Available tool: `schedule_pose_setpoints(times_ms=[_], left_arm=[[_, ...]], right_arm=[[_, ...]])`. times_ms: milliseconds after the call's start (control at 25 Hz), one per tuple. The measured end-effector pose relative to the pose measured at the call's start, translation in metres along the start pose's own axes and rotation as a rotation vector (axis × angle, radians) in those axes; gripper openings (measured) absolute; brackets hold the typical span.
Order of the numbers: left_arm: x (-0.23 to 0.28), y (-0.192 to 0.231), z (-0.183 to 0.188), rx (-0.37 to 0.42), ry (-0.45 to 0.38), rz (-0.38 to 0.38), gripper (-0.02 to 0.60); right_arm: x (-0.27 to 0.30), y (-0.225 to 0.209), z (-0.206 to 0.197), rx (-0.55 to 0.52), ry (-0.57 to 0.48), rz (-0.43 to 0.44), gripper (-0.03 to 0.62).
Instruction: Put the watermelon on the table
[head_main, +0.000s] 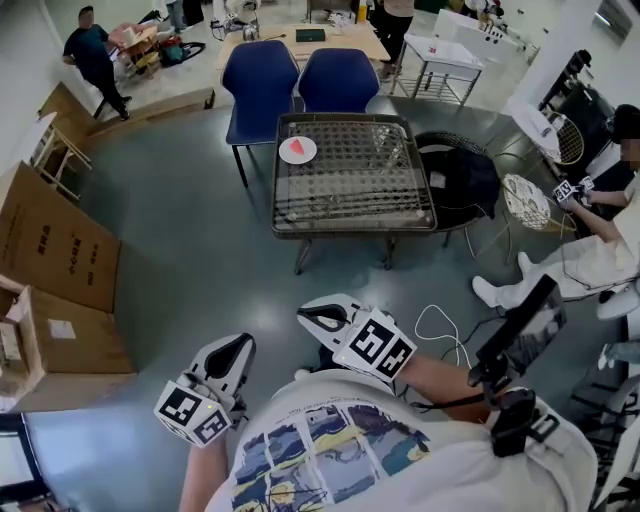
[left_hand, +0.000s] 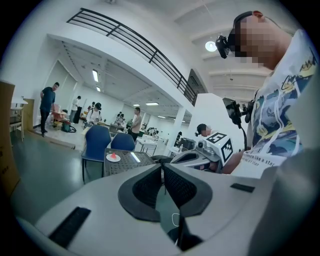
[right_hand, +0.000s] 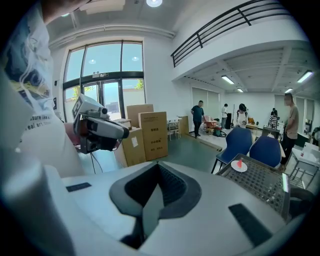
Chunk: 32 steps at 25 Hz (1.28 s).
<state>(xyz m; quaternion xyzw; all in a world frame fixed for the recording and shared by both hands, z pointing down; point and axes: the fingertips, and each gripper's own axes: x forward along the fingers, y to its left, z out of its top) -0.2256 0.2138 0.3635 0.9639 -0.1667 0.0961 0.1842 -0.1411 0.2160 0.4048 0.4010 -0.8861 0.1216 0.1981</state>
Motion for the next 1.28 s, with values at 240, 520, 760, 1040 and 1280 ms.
schedule_pose_setpoints(times_ms=[240, 520, 760, 1040, 1280], left_arm=[[-0.013, -0.004, -0.002, 0.015, -0.006, 0.018, 0.026], [-0.025, 0.000, -0.014, -0.013, -0.008, 0.048, 0.026], [-0.028, 0.000, -0.022, -0.030, -0.002, 0.052, 0.026], [-0.026, 0.003, -0.022, -0.032, 0.003, 0.047, 0.026], [-0.026, 0.005, -0.019, -0.032, -0.002, 0.044, 0.026]], right_arm=[[0.006, 0.017, 0.012, -0.036, -0.015, 0.032, 0.011], [0.011, 0.030, 0.012, -0.066, -0.006, 0.066, 0.009], [0.012, 0.033, 0.009, -0.064, -0.001, 0.069, 0.009], [0.014, 0.032, 0.009, -0.064, 0.006, 0.071, 0.009], [0.019, 0.032, 0.012, -0.072, 0.014, 0.083, 0.009]])
